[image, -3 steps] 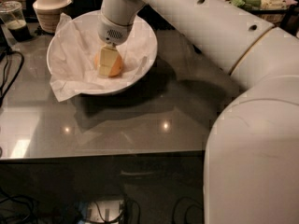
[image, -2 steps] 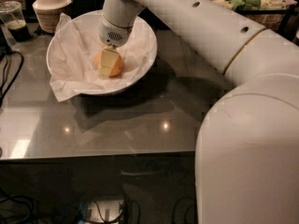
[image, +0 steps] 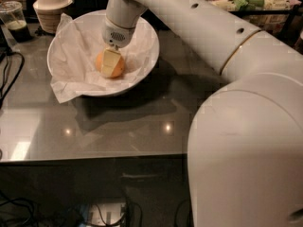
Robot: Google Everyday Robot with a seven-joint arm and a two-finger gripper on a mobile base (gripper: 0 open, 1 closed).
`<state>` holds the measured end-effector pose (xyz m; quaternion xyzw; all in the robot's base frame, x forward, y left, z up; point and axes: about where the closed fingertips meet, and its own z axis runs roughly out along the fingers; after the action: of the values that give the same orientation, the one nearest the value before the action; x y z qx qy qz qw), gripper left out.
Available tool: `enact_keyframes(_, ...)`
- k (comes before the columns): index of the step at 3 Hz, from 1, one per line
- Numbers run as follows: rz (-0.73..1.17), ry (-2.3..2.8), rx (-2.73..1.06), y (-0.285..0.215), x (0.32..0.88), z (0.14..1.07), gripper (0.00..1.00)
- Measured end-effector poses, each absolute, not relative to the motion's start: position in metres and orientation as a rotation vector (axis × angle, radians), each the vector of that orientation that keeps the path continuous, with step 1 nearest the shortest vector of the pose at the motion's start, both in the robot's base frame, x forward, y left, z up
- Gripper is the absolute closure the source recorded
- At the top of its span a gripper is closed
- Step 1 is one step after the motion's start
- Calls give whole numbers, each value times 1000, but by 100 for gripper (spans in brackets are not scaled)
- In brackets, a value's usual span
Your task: Pick orange from white bowl
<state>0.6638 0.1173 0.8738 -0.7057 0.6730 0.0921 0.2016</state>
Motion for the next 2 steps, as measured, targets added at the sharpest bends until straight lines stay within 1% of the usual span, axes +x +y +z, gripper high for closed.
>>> enact_keyframes(1, 271, 1912, -1955, 117, 666, 872, 39)
enact_keyframes(2, 291, 1944, -1951, 117, 667, 870, 29)
